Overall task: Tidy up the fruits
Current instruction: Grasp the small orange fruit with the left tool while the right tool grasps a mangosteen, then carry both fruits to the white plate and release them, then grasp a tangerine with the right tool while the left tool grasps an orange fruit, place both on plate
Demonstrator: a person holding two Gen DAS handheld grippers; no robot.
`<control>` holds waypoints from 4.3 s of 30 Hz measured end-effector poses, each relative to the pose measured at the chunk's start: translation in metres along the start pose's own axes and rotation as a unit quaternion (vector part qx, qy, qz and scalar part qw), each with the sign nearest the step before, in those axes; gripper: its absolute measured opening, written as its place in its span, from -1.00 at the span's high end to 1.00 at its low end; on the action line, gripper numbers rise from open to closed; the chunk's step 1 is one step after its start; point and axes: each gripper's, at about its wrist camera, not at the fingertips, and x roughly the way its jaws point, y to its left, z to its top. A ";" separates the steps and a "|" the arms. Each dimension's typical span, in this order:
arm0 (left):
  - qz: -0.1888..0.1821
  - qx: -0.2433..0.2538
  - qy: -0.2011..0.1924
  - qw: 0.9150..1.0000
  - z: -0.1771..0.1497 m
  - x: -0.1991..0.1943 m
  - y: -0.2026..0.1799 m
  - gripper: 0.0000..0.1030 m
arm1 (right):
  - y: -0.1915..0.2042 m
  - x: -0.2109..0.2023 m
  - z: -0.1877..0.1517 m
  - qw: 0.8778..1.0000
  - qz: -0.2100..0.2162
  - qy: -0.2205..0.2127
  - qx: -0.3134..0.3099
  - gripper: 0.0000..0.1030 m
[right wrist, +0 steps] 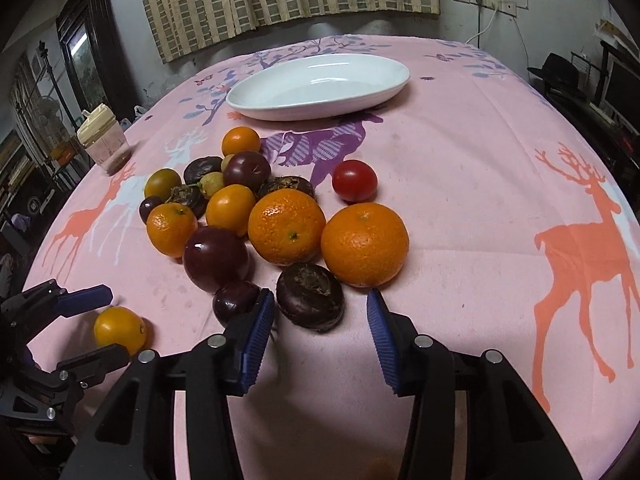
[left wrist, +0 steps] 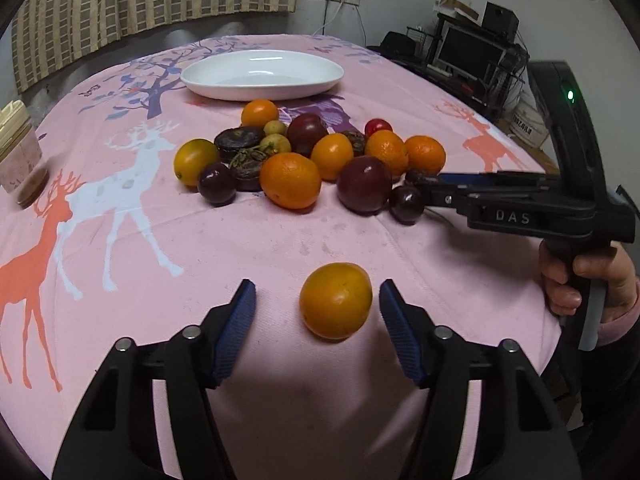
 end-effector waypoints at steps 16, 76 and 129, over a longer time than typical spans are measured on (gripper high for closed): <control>-0.044 -0.002 0.000 0.999 0.007 -0.005 0.002 0.30 | 0.003 -0.044 0.005 0.998 0.036 -0.048 -0.016 0.37; 0.005 0.011 -0.078 0.997 0.049 -0.001 0.042 -0.88 | -0.015 0.012 0.025 0.998 -0.038 0.015 -0.048 -0.07; -0.055 -0.025 -0.072 0.996 0.142 0.033 0.062 0.20 | -0.023 0.021 0.147 0.986 0.071 -0.142 0.053 0.13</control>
